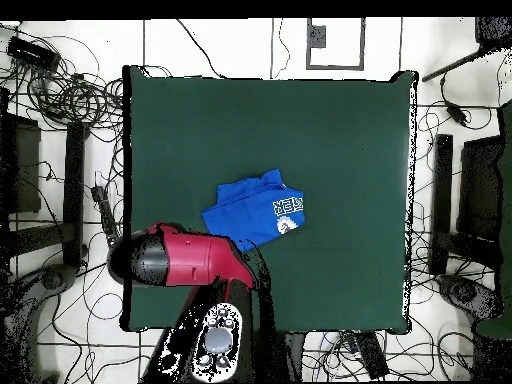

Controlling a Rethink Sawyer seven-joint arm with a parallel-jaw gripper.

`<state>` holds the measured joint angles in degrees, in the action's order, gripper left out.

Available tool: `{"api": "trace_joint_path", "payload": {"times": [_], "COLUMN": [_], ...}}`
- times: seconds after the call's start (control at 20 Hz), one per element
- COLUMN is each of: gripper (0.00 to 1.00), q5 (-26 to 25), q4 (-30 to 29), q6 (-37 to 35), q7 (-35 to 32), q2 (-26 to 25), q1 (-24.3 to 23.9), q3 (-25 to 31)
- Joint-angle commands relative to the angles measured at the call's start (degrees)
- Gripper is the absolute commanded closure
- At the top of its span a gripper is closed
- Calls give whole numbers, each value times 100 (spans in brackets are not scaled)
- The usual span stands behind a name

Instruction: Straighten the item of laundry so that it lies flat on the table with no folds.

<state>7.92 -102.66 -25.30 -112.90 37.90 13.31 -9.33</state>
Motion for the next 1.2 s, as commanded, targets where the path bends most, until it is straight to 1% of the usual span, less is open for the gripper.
{"api": "trace_joint_path", "payload": {"times": [0.05, 0.3, 0.55, 0.95, 1.2], "gripper": [0, 0, 0, 0, 0], "q5": [-248, -330, -481, -723, -831], "q4": [425, 701, 705, 734, 853], "q6": [278, 83, 301, 328, 354], "q7": [-344, -285, -88, 49, 21], "q2": [-455, -585, -712, -762, -969], "q1": [-161, -241, -528, -977, -1161], "q3": [516, 441, 583, 860, 991]}}
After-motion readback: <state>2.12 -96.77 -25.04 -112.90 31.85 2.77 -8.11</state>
